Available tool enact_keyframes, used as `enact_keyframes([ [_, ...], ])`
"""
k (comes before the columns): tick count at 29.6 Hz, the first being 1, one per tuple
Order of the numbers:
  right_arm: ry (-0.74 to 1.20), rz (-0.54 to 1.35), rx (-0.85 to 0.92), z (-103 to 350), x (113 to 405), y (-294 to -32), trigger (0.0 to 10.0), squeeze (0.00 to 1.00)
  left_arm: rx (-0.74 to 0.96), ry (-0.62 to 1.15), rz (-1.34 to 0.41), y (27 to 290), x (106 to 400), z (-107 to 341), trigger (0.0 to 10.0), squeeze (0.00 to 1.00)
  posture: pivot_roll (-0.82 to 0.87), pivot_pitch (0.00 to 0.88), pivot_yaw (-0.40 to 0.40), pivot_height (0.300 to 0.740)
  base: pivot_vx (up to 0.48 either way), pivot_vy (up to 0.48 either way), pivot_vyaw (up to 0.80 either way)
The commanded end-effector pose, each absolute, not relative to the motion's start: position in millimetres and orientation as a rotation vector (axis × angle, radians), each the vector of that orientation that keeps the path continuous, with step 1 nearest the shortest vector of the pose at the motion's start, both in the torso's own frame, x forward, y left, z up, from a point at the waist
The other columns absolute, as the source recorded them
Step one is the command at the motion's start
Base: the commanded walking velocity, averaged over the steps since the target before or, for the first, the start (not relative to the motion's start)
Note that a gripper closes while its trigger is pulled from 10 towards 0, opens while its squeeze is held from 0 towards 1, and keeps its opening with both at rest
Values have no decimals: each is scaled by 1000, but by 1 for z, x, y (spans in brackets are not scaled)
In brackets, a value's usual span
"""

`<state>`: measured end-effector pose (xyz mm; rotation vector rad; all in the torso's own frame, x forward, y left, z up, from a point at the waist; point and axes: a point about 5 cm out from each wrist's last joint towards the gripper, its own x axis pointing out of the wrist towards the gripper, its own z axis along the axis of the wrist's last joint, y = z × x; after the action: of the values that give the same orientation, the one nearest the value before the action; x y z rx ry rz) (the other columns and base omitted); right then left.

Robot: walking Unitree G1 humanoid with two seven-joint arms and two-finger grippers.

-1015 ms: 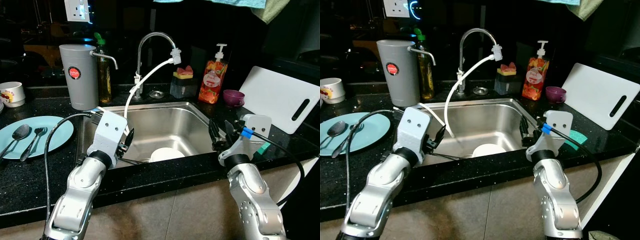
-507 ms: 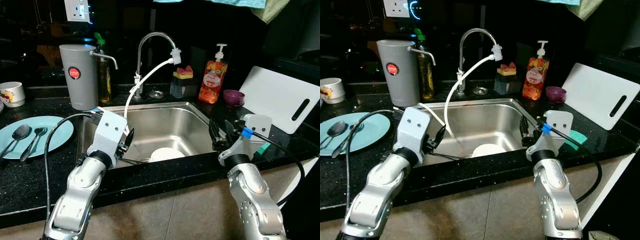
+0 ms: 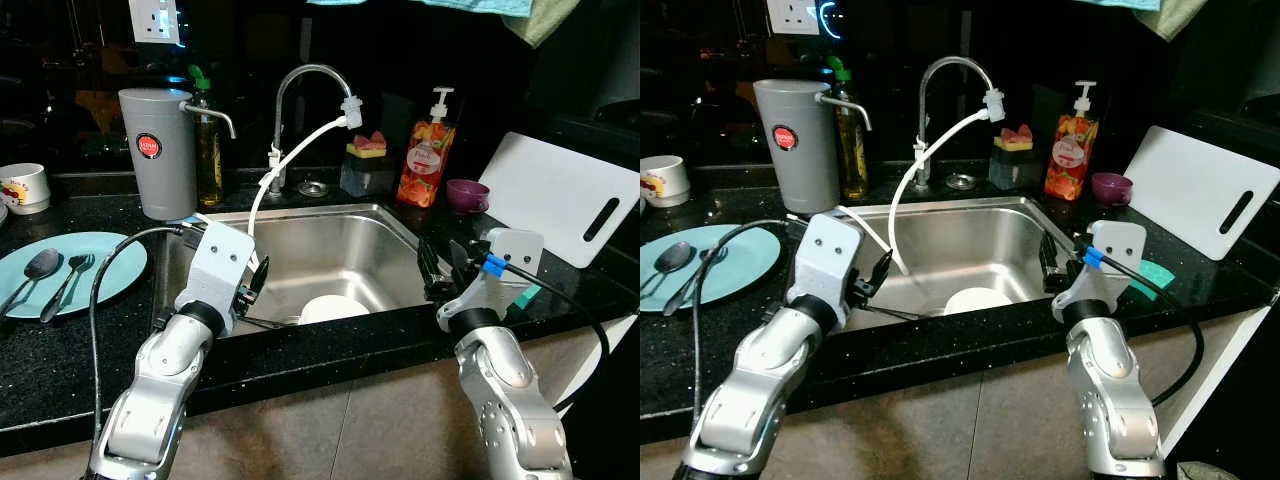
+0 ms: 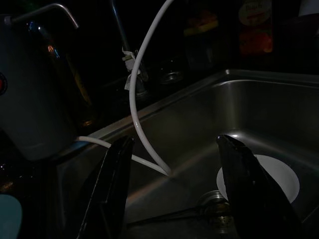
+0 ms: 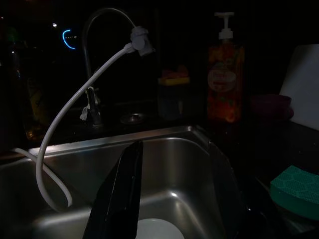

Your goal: Kitchen organization

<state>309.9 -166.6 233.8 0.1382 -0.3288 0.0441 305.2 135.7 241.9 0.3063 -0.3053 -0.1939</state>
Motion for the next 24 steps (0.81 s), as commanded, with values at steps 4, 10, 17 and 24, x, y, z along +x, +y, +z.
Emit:
enact_keyframes([
  [4,-334,51,127,236,308,-166,10000,0,289,-320,-189,134,304,244,10000,0,167,19,-105,740,0,0,0],
  [10,-332,54,129,236,308,-166,10000,0,281,-341,-175,135,302,248,10000,0,168,25,-106,740,0,0,0],
  [17,-331,49,135,236,308,-165,10000,0,282,-354,-171,135,302,252,10000,0,165,21,-103,740,0,0,0],
  [24,-328,55,138,235,308,-163,10000,0,293,-356,-170,134,301,252,10000,0,166,24,-104,740,0,0,0],
])
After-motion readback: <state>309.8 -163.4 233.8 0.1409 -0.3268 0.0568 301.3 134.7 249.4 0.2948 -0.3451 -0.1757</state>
